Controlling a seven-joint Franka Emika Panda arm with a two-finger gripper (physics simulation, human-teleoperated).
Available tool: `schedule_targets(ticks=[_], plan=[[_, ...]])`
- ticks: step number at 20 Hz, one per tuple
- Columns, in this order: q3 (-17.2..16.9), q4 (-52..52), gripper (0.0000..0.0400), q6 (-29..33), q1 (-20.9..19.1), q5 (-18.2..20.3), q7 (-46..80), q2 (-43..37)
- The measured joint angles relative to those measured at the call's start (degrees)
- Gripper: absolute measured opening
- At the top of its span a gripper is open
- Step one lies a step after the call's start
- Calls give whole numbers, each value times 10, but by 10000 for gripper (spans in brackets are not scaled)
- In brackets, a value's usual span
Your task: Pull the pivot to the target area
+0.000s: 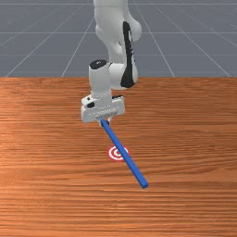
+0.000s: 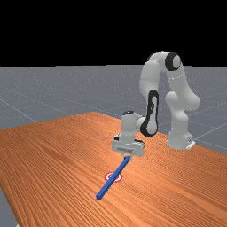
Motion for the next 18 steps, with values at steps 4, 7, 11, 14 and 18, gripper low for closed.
schedule_targets(ticks=[4, 7, 11, 14, 18], plan=[[19, 4, 95, -8, -36, -11, -55, 1], [14, 1, 95, -6, -25, -20, -55, 0], [78, -20, 94, -4, -85, 24, -90, -7], [33, -31, 96, 13, -38, 11, -36, -13], [30, -29, 97, 12, -42, 16, -29, -12]])
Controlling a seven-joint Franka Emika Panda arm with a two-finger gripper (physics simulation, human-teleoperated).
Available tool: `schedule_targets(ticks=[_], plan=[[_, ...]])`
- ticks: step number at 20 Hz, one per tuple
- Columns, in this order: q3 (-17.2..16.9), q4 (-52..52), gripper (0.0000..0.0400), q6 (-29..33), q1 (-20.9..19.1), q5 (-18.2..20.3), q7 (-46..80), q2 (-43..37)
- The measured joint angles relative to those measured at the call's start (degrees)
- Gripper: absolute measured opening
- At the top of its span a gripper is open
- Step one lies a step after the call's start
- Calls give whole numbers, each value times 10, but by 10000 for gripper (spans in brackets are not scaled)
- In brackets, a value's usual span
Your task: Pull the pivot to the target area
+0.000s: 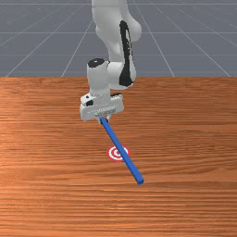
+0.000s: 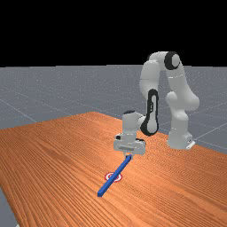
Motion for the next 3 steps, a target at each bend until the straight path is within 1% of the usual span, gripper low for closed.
schedule_targets(ticks=[1, 2, 3], plan=[[0, -1, 96, -4, -2, -4, -5, -4], [-63, -6, 95, -2, 61, -49, 18, -8], [-112, -8, 205, -1, 113, -69, 49, -8]])
